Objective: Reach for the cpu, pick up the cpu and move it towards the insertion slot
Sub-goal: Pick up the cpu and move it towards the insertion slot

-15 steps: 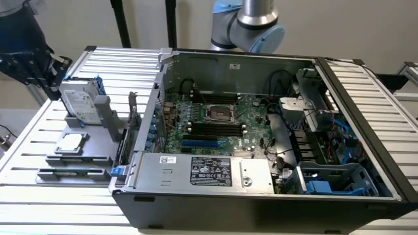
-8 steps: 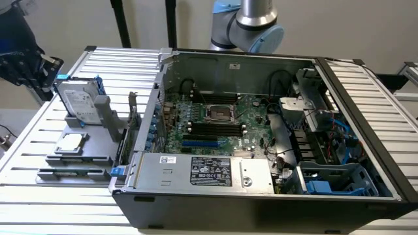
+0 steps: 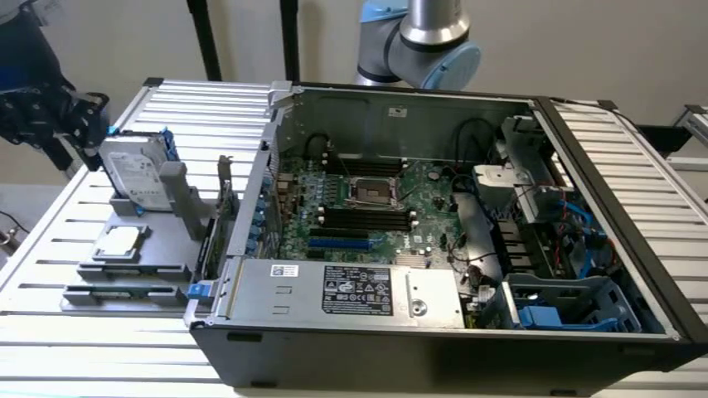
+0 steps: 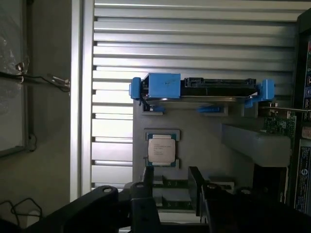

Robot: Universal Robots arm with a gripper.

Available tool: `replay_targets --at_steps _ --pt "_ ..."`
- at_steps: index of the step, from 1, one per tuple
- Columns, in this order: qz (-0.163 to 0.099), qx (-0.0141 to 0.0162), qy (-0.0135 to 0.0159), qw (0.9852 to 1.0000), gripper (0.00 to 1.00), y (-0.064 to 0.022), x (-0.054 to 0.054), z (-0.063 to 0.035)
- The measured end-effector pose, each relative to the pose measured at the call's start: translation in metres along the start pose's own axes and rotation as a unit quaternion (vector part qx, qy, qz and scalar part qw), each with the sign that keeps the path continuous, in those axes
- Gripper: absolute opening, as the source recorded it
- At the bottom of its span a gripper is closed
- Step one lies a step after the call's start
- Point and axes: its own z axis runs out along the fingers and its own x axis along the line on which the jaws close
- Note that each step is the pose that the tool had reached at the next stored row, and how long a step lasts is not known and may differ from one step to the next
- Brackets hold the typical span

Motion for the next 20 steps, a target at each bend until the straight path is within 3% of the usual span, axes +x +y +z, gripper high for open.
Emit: replay_targets --at_steps 3,5,6,20 --pt "0.000 0.0000 0.0000 1.0000 0.53 0.0000 0.000 0.0001" --pt "0.000 -0.0001 -0.0002 1.0000 0.53 -0.0001 0.000 0.0036" --pt "0.000 0.0000 -0.0002 1.0000 0.60 -0.0002 0.000 0.0052" --pt "-0.014 0.0000 0.0003 0.9999 0.60 -0.0011 0.001 0.0307"
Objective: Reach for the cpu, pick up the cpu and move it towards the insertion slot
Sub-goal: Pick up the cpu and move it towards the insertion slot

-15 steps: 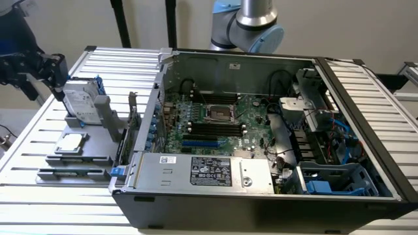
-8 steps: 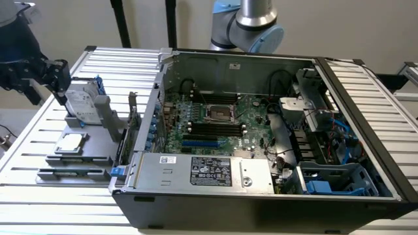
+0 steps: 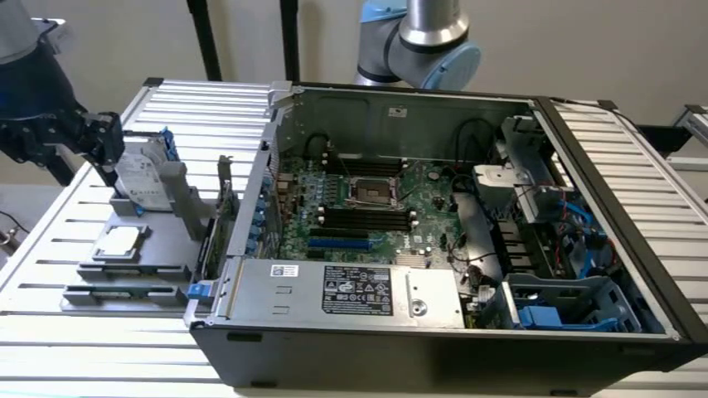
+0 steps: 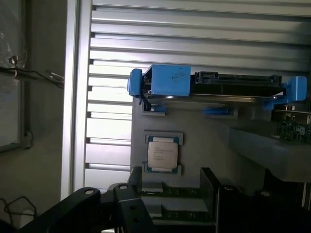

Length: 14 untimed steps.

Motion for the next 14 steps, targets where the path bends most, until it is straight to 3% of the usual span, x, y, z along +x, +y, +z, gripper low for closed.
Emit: replay_targets --at_steps 14 --pt "0.000 0.0000 0.0000 1.0000 0.60 -0.0010 -0.001 0.0255"
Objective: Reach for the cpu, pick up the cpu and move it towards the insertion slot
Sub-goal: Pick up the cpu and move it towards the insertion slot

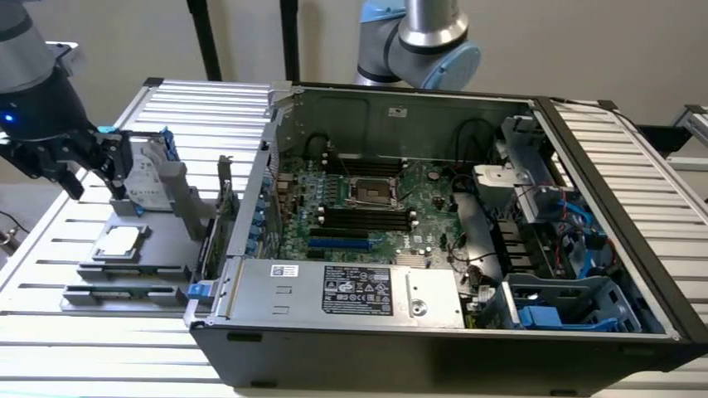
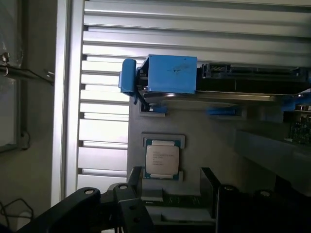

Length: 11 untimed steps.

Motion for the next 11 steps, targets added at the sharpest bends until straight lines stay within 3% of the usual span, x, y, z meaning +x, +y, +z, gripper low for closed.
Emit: replay_targets --at_steps 11 --pt "0.000 0.0000 0.0000 1.0000 0.60 -0.0017 0.000 0.0199"
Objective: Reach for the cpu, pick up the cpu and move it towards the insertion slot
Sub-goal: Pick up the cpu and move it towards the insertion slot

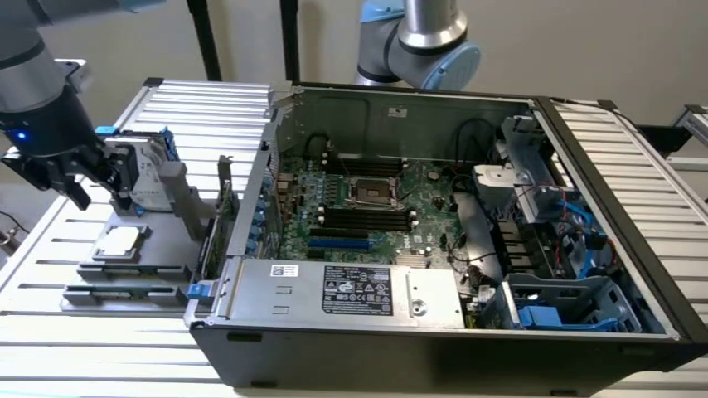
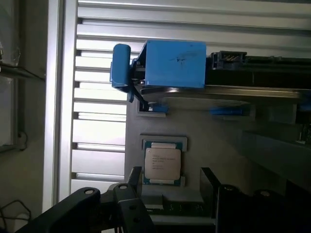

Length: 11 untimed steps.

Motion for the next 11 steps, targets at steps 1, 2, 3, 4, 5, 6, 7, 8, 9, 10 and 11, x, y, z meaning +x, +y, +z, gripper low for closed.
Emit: replay_targets --at_steps 1,2,3,4,5,6,7,8,9,10,11 --pt "0.000 0.0000 0.0000 1.0000 0.60 -0.0002 0.000 0.0018" --pt "0.000 0.0000 0.0000 1.0000 0.60 -0.0005 0.000 0.0038" --pt "0.000 0.0000 0.0000 1.0000 0.60 -0.0007 0.000 0.0055" --pt "0.000 0.0000 0.0000 1.0000 0.60 -0.0010 0.000 0.0074" --pt "0.000 0.0000 0.0000 1.0000 0.60 -0.0012 0.000 0.0092" --pt "0.000 0.0000 0.0000 1.0000 0.60 -0.0014 0.000 0.0109" --pt "0.000 0.0000 0.0000 1.0000 0.60 -0.0016 0.000 0.0127" --pt "0.000 0.0000 0.0000 1.0000 0.60 -0.0018 0.000 0.0145" --pt "0.000 0.0000 0.0000 1.0000 0.60 -0.0020 0.000 0.0163" --pt "0.001 0.0000 -0.0001 1.0000 0.60 -0.0022 0.000 0.0182" --pt "0.001 0.0000 -0.0001 1.0000 0.60 -0.0024 0.000 0.0200"
